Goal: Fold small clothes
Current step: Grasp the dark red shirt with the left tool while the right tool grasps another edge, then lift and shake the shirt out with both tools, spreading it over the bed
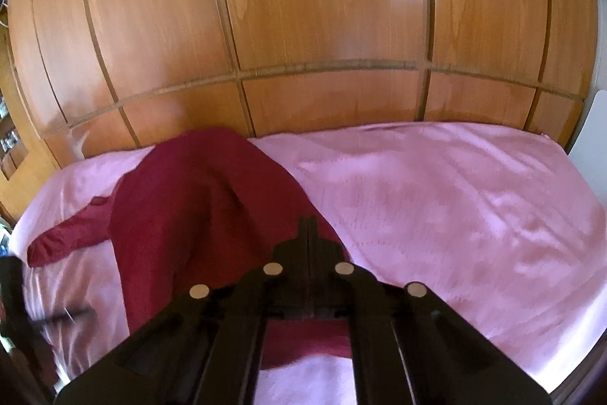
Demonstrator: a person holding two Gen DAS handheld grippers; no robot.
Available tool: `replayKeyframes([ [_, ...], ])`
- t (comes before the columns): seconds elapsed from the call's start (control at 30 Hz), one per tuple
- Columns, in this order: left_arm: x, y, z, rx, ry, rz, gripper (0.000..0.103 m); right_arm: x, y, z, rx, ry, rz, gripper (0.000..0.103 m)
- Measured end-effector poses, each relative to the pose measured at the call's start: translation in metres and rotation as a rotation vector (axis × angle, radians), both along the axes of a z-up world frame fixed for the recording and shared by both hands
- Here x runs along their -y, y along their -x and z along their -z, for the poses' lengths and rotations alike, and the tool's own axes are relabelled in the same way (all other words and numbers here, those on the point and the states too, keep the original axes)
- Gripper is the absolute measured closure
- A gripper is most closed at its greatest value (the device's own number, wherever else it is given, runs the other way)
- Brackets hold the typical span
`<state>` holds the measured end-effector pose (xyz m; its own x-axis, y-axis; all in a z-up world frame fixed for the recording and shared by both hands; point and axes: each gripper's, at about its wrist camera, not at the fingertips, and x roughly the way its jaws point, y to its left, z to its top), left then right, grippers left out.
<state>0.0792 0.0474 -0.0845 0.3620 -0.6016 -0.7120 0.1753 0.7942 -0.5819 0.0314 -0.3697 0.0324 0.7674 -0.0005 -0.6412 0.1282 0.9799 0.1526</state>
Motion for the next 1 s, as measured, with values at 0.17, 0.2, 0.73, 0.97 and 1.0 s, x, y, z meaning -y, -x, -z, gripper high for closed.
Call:
replayKeyframes([
  [0.17,0.061,0.012,0.028,-0.083,0.038,0.088,0.032,0.004,0.001,0.003,-0.024,-0.006,-0.018,0.101],
  [0.2,0.063,0.011,0.026,-0.074,0.049,0.077,0.032,0.006,0.003,0.004,-0.027,-0.018,-0.018,0.09],
  [0.73,0.012,0.005,-0.043,0.147,-0.022,-0.016,0.098,0.016,0.008,0.124,-0.319,-0.093,-0.001,0.097],
  [0.97,-0.078,0.016,-0.076,0.237,-0.198,-0.171,0.098,-0.051,0.045,0.039,-0.084,-0.174,-0.302,0.098],
  [1.0,-0.097,0.017,-0.071,0.222,-0.223,-0.201,0.098,-0.067,0.049,0.032,-0.07,-0.19,-0.366,0.098],
])
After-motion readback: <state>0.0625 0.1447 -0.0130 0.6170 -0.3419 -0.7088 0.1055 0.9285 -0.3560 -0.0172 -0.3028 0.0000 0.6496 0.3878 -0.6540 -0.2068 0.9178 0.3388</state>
